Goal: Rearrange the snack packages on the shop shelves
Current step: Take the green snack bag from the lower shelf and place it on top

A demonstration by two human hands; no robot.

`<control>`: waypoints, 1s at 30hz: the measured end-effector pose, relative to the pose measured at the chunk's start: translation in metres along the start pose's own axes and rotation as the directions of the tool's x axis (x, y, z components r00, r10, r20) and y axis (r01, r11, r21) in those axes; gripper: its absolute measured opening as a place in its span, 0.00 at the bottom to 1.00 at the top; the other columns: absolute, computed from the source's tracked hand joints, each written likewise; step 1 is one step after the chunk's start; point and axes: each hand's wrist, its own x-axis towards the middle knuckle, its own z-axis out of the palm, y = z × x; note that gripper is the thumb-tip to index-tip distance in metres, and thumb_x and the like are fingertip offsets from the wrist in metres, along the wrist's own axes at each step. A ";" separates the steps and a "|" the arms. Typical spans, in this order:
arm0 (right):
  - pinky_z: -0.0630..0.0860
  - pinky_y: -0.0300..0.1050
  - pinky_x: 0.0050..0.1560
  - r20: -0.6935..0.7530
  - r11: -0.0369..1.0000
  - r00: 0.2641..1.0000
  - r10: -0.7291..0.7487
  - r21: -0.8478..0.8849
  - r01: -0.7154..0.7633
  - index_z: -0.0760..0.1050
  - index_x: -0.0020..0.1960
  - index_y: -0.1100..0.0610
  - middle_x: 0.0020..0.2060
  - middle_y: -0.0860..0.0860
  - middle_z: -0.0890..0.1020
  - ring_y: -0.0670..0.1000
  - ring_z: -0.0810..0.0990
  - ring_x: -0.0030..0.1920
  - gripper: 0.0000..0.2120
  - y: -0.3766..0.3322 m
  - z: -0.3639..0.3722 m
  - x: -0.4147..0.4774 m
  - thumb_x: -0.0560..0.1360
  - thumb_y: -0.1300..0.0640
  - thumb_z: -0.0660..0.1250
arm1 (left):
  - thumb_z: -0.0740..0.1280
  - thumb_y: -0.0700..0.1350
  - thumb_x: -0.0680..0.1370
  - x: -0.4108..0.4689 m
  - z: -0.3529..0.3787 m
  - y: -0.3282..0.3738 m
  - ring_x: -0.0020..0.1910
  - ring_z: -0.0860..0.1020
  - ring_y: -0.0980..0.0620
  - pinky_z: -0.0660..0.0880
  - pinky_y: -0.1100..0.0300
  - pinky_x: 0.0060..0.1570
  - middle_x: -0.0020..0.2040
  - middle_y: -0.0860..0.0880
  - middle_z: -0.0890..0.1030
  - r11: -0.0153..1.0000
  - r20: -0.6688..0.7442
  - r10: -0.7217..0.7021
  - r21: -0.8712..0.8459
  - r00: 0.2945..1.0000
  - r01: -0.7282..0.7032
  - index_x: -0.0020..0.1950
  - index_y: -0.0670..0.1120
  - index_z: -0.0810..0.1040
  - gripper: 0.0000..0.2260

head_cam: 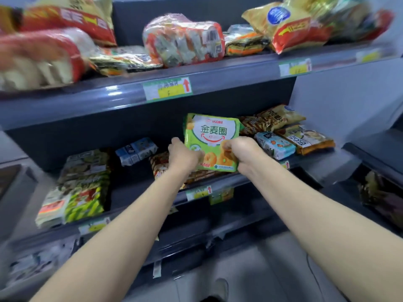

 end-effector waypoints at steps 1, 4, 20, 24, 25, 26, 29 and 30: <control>0.77 0.66 0.54 0.003 1.000 1.000 -0.018 -0.017 0.018 0.73 0.59 0.63 0.53 0.63 0.81 0.65 0.80 0.55 0.22 -0.002 0.002 -0.014 0.64 0.65 0.65 | 0.74 0.43 0.68 -0.013 -0.009 0.001 0.55 0.76 0.41 0.77 0.48 0.52 0.61 0.40 0.72 1.000 -0.003 0.007 -0.005 1.000 -0.007 0.61 0.41 0.64 0.27; 0.81 0.58 0.50 0.008 0.994 0.996 -0.093 -0.063 0.093 0.71 0.60 0.61 0.51 0.59 0.80 0.59 0.81 0.48 0.20 -0.010 0.010 -0.050 0.68 0.66 0.64 | 0.75 0.42 0.67 -0.048 -0.040 0.006 0.54 0.77 0.42 0.77 0.46 0.53 0.59 0.41 0.73 1.000 -0.010 0.018 -0.009 1.000 -0.018 0.60 0.42 0.63 0.28; 0.81 0.52 0.50 0.383 0.813 0.747 -0.544 0.022 0.582 0.66 0.64 0.52 0.59 0.54 0.75 0.55 0.77 0.57 0.28 -0.113 0.174 -0.184 0.65 0.60 0.66 | 0.75 0.43 0.68 -0.108 -0.279 0.039 0.51 0.78 0.51 0.75 0.54 0.53 0.53 0.50 0.78 0.921 -0.478 0.292 -0.094 0.828 -0.379 0.57 0.48 0.66 0.24; 0.81 0.51 0.48 0.483 0.766 0.651 -0.585 0.067 0.639 0.65 0.57 0.48 0.49 0.49 0.79 0.53 0.80 0.51 0.21 -0.146 0.238 -0.198 0.69 0.64 0.65 | 0.74 0.40 0.69 -0.083 -0.353 0.040 0.48 0.79 0.53 0.76 0.59 0.45 0.52 0.48 0.78 0.908 -0.558 0.294 -0.090 0.776 -0.408 0.57 0.45 0.65 0.23; 0.81 0.53 0.48 0.501 0.760 0.636 -0.587 0.069 0.647 0.65 0.57 0.48 0.47 0.48 0.79 0.53 0.80 0.51 0.21 -0.153 0.256 -0.199 0.69 0.65 0.64 | 0.74 0.39 0.70 -0.075 -0.371 0.040 0.47 0.79 0.52 0.76 0.59 0.44 0.52 0.47 0.77 0.905 -0.569 0.296 -0.090 0.767 -0.416 0.57 0.45 0.65 0.23; 0.81 0.53 0.49 0.522 0.759 0.624 -0.581 0.070 0.647 0.65 0.58 0.48 0.47 0.48 0.78 0.53 0.80 0.50 0.22 -0.158 0.273 -0.202 0.69 0.65 0.64 | 0.73 0.39 0.70 -0.066 -0.388 0.038 0.48 0.78 0.51 0.77 0.57 0.44 0.51 0.47 0.77 0.903 -0.583 0.301 -0.081 0.755 -0.422 0.56 0.44 0.64 0.22; 0.80 0.54 0.51 0.518 0.746 0.621 -0.588 0.050 0.664 0.65 0.64 0.45 0.59 0.54 0.74 0.58 0.78 0.54 0.33 -0.172 0.329 -0.199 0.60 0.60 0.63 | 0.74 0.41 0.70 -0.035 -0.432 0.034 0.49 0.77 0.48 0.77 0.50 0.50 0.48 0.47 0.75 0.910 -0.627 0.313 -0.016 0.713 -0.414 0.52 0.45 0.62 0.21; 0.80 0.55 0.52 0.514 0.738 0.617 -0.596 0.047 0.673 0.65 0.65 0.42 0.61 0.55 0.73 0.59 0.78 0.55 0.36 -0.176 0.346 -0.193 0.58 0.60 0.62 | 0.74 0.42 0.70 -0.023 -0.444 0.031 0.50 0.77 0.47 0.76 0.49 0.51 0.49 0.46 0.75 0.912 -0.639 0.316 0.001 0.702 -0.409 0.52 0.45 0.62 0.21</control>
